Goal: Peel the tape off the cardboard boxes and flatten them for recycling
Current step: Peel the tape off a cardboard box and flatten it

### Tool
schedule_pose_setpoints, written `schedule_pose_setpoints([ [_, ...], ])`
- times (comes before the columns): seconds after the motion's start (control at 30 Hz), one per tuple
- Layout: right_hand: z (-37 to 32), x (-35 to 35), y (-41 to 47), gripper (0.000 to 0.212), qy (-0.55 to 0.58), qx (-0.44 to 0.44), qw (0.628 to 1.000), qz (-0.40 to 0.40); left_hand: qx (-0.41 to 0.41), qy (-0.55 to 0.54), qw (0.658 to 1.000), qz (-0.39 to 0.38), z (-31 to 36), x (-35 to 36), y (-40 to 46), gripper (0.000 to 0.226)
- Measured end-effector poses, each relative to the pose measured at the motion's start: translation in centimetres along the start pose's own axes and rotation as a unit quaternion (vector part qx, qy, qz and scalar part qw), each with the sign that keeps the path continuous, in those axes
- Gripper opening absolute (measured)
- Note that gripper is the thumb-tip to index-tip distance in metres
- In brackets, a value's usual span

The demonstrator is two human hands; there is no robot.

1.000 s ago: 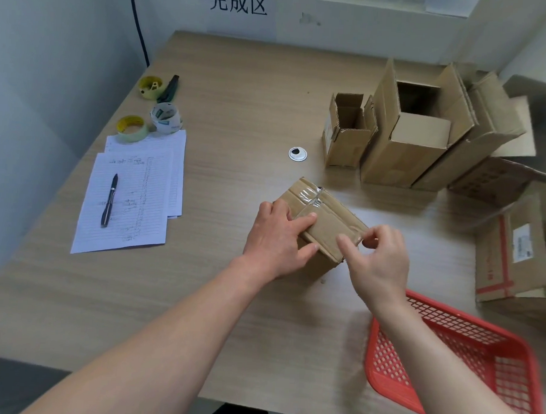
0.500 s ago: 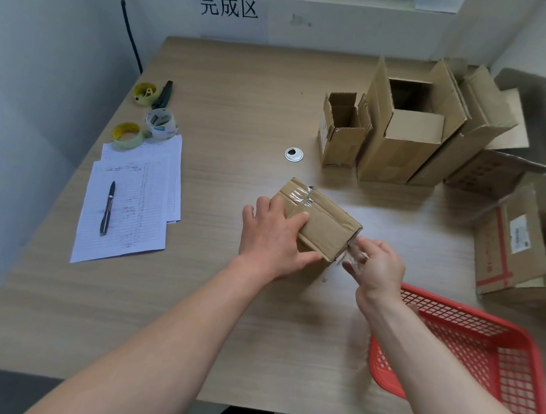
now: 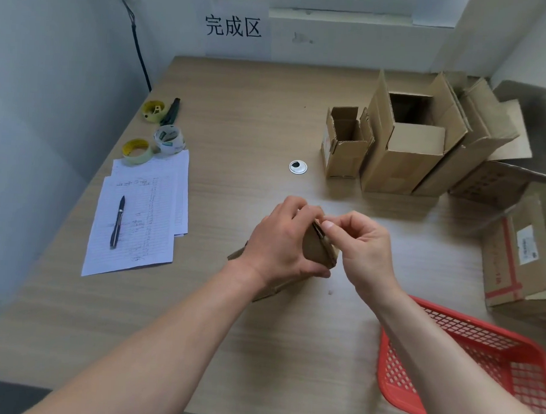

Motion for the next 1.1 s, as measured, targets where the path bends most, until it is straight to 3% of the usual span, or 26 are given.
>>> schedule_pose_setpoints([
  [0.1,0.0,1.0,-0.1,0.019,0.0,-0.033,0.999,-0.011,0.011,-0.03,0.99,0.137,-0.4,-0.5,-0.9,0.064],
  [0.17,0.5,1.3,-0.2,0.02,-0.053,-0.049,0.997,-0.009,-0.008,-0.042,0.986,0.162,-1.2,-0.3,-1.6,0.057],
  [0.27,2.4,1.1,-0.9,0.034,-0.139,-0.04,0.989,-0.002,-0.031,-0.053,0.989,0.133,-2.8,1.0,-3.2,0.036],
  [0.4,5.1,0.4,-2.2,0.026,-0.163,-0.015,0.986,-0.038,-0.103,-0.172,0.976,0.08,-3.9,2.8,-5.5,0.02],
  [0.5,5.3,0.3,-2.7,0.02,-0.175,-0.028,0.982,-0.061,-0.177,-0.232,0.953,0.087,-4.2,3.7,-5.8,0.012],
  [0.8,5.7,0.5,-2.7,0.017,-0.207,-0.035,0.976,-0.057,-0.207,-0.228,0.947,0.096,-3.7,4.7,-6.3,0.022],
  [0.93,7.7,0.0,-2.2,0.017,-0.091,0.084,0.992,0.015,-0.21,-0.205,0.953,0.075,-4.2,5.5,-8.2,0.024],
  [1.1,9.1,-0.2,-2.4,0.017,-0.113,0.135,0.983,0.055,-0.222,-0.185,0.955,0.063,-4.4,5.9,-8.9,0.019],
])
Point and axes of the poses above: each hand's wrist, its own y-axis towards the middle knuckle, its own x-axis out of the palm, z = x × y, the point moved 4 cm from there along y, towards the middle knuckle, and after that the axes turned 4 degrees about y, right-handed, at the moved point
